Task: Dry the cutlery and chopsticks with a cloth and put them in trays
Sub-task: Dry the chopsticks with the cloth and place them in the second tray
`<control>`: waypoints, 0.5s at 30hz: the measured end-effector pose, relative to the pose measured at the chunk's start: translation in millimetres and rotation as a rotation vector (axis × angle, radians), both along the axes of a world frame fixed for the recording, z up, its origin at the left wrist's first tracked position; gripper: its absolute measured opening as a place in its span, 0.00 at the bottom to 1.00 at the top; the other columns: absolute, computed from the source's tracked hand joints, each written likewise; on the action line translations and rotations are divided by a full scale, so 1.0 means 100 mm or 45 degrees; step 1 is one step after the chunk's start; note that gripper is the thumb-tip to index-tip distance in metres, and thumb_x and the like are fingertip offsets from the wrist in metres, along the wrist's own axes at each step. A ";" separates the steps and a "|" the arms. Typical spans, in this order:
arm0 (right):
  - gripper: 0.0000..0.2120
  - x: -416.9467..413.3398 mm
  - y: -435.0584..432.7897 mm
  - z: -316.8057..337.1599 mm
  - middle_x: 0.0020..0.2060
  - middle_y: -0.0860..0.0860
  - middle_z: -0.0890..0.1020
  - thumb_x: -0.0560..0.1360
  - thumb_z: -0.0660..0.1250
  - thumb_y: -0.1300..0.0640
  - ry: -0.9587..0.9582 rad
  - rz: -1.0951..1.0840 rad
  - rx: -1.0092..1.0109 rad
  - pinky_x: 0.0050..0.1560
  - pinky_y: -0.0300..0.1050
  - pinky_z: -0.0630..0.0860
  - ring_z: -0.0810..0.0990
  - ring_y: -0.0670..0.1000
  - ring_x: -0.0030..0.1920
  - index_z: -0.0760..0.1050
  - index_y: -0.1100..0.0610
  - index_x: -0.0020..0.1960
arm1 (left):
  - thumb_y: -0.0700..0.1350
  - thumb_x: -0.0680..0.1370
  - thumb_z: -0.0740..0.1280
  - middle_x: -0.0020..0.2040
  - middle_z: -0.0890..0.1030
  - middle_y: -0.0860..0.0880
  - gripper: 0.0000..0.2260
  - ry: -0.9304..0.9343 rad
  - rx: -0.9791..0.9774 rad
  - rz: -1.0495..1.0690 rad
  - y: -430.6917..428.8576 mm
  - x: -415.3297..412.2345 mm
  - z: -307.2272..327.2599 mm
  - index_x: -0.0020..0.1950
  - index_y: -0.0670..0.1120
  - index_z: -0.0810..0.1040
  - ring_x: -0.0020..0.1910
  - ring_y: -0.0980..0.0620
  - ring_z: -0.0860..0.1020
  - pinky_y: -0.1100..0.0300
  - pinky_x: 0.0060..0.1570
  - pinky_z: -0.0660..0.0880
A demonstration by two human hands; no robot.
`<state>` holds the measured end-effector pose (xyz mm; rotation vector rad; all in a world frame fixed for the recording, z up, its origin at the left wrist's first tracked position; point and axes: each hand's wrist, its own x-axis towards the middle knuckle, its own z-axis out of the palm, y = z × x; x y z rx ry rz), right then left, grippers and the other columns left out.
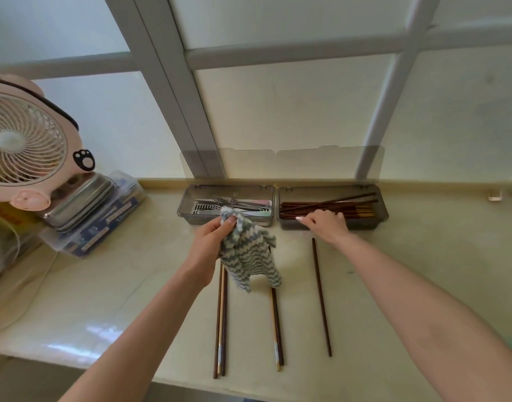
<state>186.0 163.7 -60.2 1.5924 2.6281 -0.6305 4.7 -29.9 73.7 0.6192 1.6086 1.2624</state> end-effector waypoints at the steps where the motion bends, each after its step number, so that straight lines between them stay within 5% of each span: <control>1: 0.25 0.00 0.00 -0.01 0.43 0.51 0.80 0.80 0.50 0.39 0.038 -0.034 0.058 0.61 0.54 0.68 0.78 0.54 0.50 0.77 0.51 0.39 | 0.46 0.79 0.61 0.41 0.84 0.48 0.10 0.006 0.004 0.006 -0.01 0.00 0.00 0.48 0.43 0.79 0.40 0.53 0.82 0.61 0.39 0.74; 2: 0.24 0.02 0.00 -0.03 0.45 0.52 0.79 0.80 0.50 0.40 0.110 -0.084 0.180 0.60 0.53 0.69 0.77 0.52 0.49 0.77 0.52 0.41 | 0.46 0.79 0.61 0.41 0.84 0.49 0.10 0.012 0.010 0.008 -0.01 0.01 0.00 0.47 0.43 0.79 0.40 0.54 0.82 0.62 0.39 0.75; 4: 0.23 0.06 0.06 -0.06 0.62 0.57 0.75 0.81 0.48 0.43 0.120 -0.211 0.301 0.65 0.53 0.66 0.73 0.54 0.62 0.75 0.55 0.60 | 0.46 0.79 0.61 0.41 0.84 0.48 0.10 0.016 0.020 0.015 -0.03 0.01 0.00 0.48 0.43 0.79 0.40 0.54 0.82 0.62 0.39 0.75; 6: 0.28 0.13 0.15 -0.10 0.75 0.56 0.59 0.80 0.44 0.38 -0.135 -0.252 0.130 0.72 0.61 0.51 0.58 0.57 0.75 0.61 0.52 0.74 | 0.46 0.79 0.61 0.42 0.84 0.48 0.10 0.013 0.027 0.039 -0.04 0.00 0.01 0.48 0.43 0.79 0.41 0.53 0.82 0.61 0.40 0.76; 9: 0.31 0.16 0.23 -0.08 0.73 0.56 0.65 0.79 0.42 0.35 -0.325 -0.218 0.065 0.70 0.68 0.44 0.59 0.57 0.74 0.66 0.52 0.71 | 0.47 0.79 0.61 0.42 0.84 0.48 0.10 0.003 0.059 0.108 -0.07 -0.03 0.02 0.48 0.43 0.79 0.40 0.53 0.82 0.62 0.38 0.77; 12: 0.22 0.06 0.13 0.09 0.61 0.56 0.77 0.82 0.49 0.45 0.041 -0.226 0.374 0.69 0.57 0.61 0.72 0.56 0.63 0.75 0.56 0.62 | 0.48 0.81 0.58 0.45 0.83 0.47 0.11 0.017 0.102 0.243 -0.09 -0.07 0.03 0.49 0.45 0.78 0.44 0.51 0.81 0.60 0.41 0.75; 15: 0.13 -0.16 -0.21 0.20 0.54 0.52 0.79 0.81 0.56 0.52 0.310 -0.089 0.406 0.55 0.44 0.67 0.76 0.51 0.54 0.76 0.55 0.57 | 0.49 0.82 0.55 0.53 0.80 0.46 0.13 0.002 0.179 0.417 -0.09 -0.16 0.01 0.55 0.44 0.76 0.53 0.47 0.77 0.55 0.50 0.74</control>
